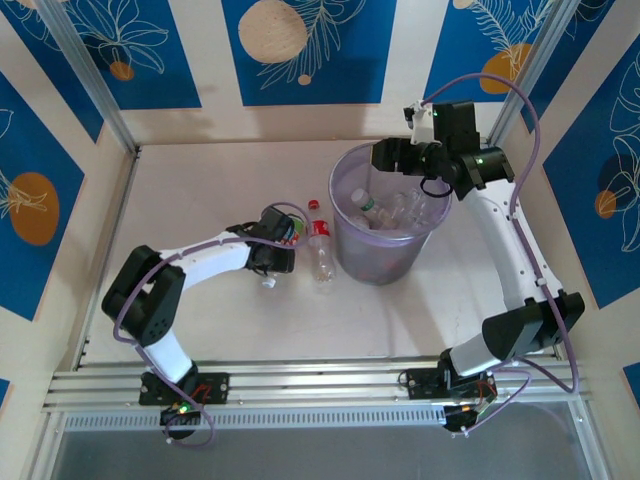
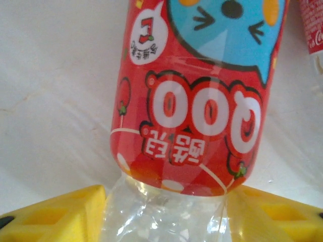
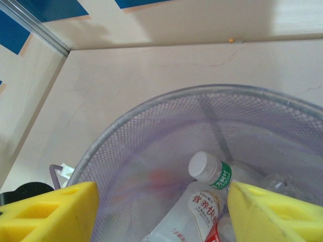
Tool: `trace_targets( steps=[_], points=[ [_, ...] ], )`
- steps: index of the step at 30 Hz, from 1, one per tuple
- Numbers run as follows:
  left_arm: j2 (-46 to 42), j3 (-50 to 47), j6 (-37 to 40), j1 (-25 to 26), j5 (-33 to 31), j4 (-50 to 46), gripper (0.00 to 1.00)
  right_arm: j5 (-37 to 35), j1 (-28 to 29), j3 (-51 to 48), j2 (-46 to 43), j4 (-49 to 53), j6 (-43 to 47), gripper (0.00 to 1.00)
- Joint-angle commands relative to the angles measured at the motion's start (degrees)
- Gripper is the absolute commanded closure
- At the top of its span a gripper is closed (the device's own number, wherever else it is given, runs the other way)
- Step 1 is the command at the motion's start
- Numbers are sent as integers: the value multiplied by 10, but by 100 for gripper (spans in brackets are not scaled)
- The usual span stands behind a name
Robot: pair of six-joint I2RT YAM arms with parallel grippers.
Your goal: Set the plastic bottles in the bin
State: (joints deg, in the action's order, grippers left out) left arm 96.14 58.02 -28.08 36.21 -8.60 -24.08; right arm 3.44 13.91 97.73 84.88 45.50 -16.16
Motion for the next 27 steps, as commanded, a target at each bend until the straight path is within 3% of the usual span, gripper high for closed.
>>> trace_targets(
  steps=[1,8,16,23,27],
  points=[
    [-24,-13,-1,7,5,6,43,19,-2,-14,-20,3,-6,32],
    [-91,-15,22,8,5,2,54,33,-2,-19,-48,8,-10,32],
    [-220,-10,62,7,22,4,57,71,31,-11,-58,-23,-42,32],
    [-332,-36,77,6,122,95,77,91,107,18,-19,-80,-76,17],
    [-358,-50,72,6,139,133,82,105,147,55,28,-91,-84,8]
  ],
)
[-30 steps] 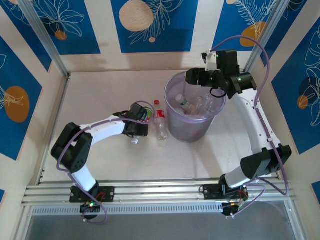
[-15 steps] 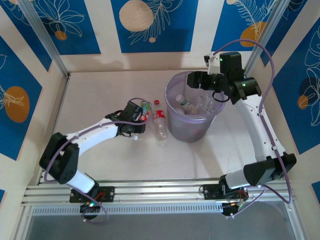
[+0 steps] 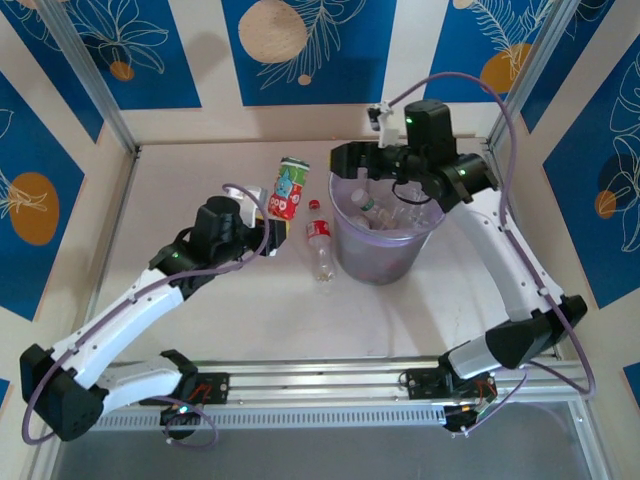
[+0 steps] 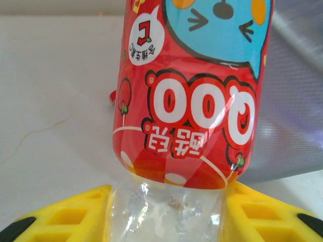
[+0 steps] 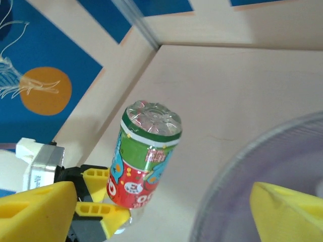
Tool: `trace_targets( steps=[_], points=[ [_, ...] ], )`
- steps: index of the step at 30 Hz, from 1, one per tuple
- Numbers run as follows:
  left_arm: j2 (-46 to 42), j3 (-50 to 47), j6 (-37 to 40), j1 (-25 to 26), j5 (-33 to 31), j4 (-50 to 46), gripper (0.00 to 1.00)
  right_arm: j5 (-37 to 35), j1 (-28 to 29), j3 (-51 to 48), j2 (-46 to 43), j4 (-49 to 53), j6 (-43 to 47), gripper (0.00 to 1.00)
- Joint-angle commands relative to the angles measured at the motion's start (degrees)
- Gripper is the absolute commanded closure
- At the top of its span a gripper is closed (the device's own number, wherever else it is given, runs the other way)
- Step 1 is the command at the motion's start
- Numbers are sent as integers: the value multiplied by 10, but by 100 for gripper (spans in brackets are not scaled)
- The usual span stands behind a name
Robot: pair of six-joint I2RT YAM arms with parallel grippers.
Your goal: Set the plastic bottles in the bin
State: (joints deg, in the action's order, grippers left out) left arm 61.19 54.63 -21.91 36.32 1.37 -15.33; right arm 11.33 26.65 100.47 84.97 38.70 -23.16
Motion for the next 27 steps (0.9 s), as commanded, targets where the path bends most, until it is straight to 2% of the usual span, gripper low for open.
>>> trace_targets(
  steps=[1,7,14,17,19,23,27],
  points=[
    [-13,-21,10,5,46,58,83,31,28,38,41,-24,-16,7],
    [-20,-34,6,5,56,99,87,57,63,78,101,-35,-29,6],
    [-24,-31,6,6,37,109,88,47,80,115,161,5,-28,6],
    [-22,-29,9,5,36,112,89,68,83,116,173,-8,-34,9],
    [-18,-26,10,5,37,112,89,73,85,121,181,-7,-34,15],
    [-12,-21,11,5,36,109,89,68,84,119,181,-11,-36,36],
    [-12,-23,9,5,36,109,87,67,82,116,180,-14,-36,47]
  ],
)
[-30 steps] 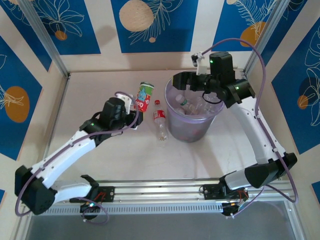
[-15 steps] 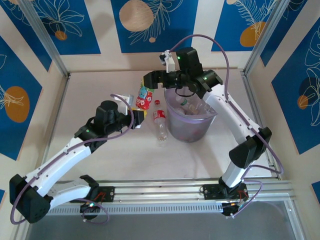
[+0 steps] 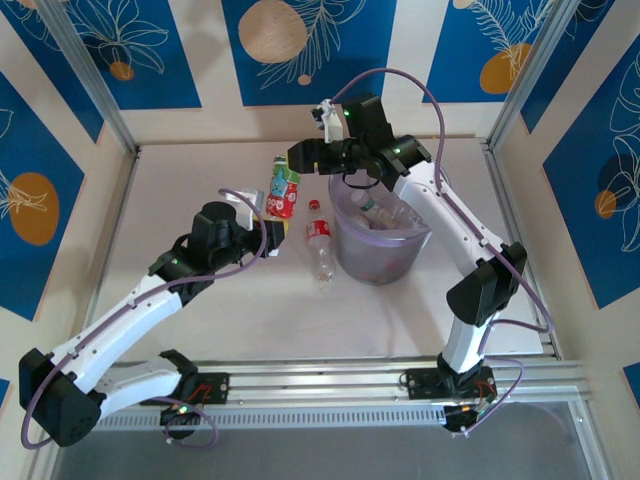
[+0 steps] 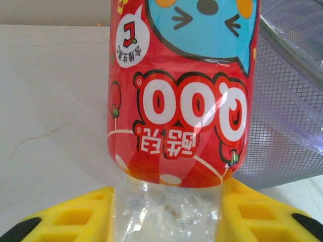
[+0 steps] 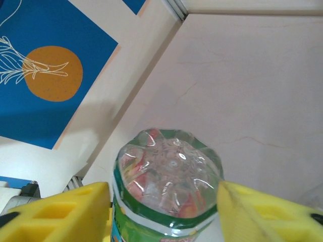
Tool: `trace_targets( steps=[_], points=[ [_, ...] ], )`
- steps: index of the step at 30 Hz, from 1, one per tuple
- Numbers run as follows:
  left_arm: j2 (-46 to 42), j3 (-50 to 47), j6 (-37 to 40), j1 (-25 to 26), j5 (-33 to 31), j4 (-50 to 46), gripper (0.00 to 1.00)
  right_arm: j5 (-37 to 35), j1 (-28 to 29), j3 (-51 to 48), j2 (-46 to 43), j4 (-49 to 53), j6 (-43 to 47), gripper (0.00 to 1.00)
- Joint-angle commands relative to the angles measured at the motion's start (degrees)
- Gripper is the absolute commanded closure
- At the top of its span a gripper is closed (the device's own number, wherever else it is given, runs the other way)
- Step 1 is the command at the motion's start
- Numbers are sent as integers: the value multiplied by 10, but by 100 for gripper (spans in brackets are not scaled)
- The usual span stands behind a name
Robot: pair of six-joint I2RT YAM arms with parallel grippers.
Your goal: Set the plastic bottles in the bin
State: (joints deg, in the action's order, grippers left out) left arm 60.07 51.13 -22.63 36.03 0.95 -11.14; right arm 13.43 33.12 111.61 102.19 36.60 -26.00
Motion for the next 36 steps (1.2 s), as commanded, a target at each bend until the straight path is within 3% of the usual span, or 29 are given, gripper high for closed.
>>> trace_targets(
  steps=[1,6,8,11,17,22,26,28,32,36],
  points=[
    [-1,12,16,8,40,67,84,46,17,4,7,5,-8,50],
    [-2,6,16,8,40,71,59,46,13,1,6,-7,-11,57],
    [-7,1,16,8,34,73,39,46,12,2,5,-14,-12,60],
    [-14,-6,16,8,35,74,2,44,7,6,2,-18,-11,63],
    [-22,-14,17,8,63,76,0,39,-12,27,-1,-14,1,66],
    [-50,-25,25,7,78,58,0,11,-29,112,4,36,40,66],
    [-38,5,13,1,-14,-57,0,6,-43,159,8,102,59,62],
    [-9,30,-31,-6,-104,-163,0,-7,-43,124,-15,97,66,61],
    [13,24,-140,-29,-191,-276,0,-19,-54,71,-56,91,77,57],
    [-13,-27,-209,-67,-164,-298,0,-10,-76,27,-86,85,74,53]
  ],
)
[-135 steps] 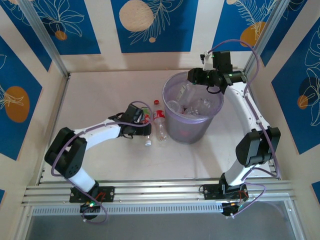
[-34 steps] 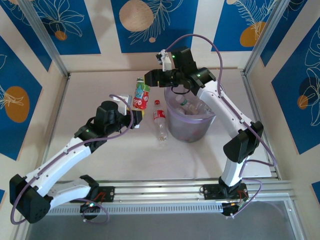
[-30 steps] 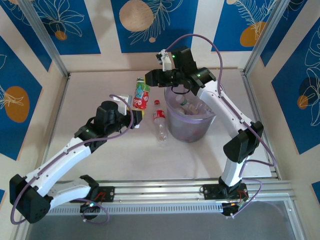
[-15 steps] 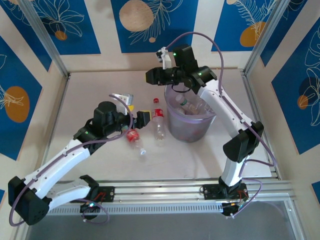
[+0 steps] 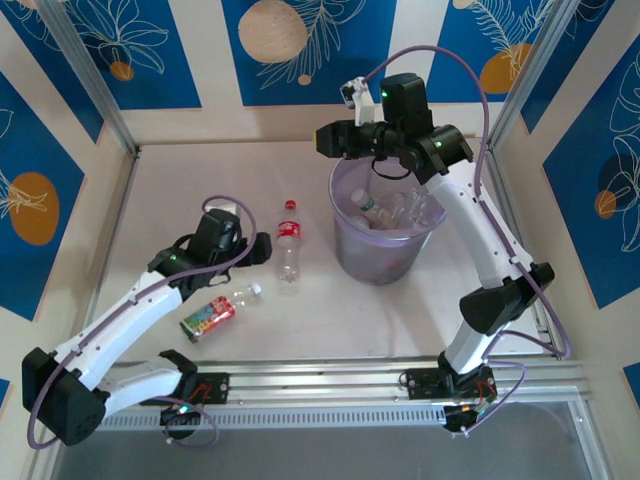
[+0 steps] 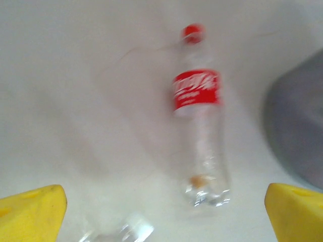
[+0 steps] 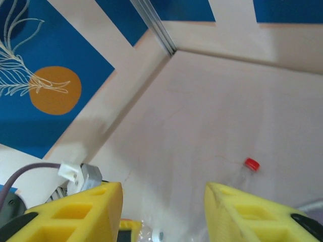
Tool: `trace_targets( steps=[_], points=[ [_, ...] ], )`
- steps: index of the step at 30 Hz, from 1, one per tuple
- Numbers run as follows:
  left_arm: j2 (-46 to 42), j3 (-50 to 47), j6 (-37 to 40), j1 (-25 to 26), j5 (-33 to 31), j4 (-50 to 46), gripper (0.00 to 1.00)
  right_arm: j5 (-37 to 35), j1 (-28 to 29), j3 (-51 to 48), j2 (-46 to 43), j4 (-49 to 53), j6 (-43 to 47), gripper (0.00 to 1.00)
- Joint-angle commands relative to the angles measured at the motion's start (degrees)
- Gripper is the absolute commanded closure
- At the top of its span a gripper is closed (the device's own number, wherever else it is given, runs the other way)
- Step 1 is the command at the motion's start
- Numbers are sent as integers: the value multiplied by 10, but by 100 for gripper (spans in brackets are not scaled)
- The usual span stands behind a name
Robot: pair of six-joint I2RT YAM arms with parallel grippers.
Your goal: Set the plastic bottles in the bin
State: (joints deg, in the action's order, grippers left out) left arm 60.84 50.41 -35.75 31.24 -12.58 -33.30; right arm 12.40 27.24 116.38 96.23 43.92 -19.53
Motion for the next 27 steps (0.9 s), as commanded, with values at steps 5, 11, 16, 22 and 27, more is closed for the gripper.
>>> trace_targets(
  steps=[5,11,16,22,27],
  points=[
    [-41,-44,-41,-20,8,-102,0,6,-35,-69,-48,-1,9,48],
    [30,-14,35,12,96,-159,0,10,-49,-87,-52,-6,5,44],
    [61,-22,41,36,134,-206,0,4,-57,-93,-55,-8,2,42],
    [61,-67,8,59,140,-216,0,7,-63,-89,-49,-10,3,42],
    [77,-96,-11,60,126,-195,0,14,-64,-88,-45,-10,1,42]
  ],
)
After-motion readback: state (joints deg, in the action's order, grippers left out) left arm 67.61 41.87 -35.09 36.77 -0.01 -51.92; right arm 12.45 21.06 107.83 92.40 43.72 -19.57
